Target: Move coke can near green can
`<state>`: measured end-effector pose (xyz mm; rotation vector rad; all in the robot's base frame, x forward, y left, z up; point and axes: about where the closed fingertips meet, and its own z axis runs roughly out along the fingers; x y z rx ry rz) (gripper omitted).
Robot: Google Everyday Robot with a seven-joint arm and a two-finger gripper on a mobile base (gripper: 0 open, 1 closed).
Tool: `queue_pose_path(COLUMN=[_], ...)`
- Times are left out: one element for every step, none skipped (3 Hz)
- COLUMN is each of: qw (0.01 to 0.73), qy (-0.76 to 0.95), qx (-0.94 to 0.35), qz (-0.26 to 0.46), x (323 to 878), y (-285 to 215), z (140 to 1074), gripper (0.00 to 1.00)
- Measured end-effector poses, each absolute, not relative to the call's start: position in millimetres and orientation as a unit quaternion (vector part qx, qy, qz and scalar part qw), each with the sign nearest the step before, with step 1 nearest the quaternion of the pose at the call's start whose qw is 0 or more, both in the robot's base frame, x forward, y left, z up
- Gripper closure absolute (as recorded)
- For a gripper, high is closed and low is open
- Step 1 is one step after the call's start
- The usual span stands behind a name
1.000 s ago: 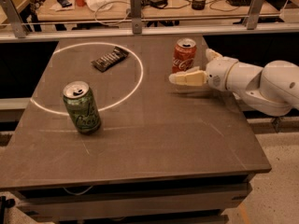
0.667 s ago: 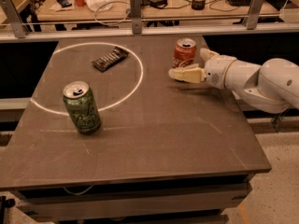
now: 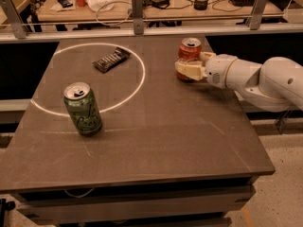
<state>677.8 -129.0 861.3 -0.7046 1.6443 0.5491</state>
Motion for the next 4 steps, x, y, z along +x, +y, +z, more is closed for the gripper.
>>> queue_pose_path(qw=[0.587, 0.578, 0.556, 0.556], qy=[0.699, 0.685, 0.672, 0.672], qx=[-0.317, -0.333, -0.358, -0.358], qz=[0.256, 0.292, 0.334, 0.334], x=[666, 642, 613, 613], y=[-117, -96, -69, -69], z=[871, 886, 895, 895], gripper=[0.73, 0.96, 1.00, 1.00])
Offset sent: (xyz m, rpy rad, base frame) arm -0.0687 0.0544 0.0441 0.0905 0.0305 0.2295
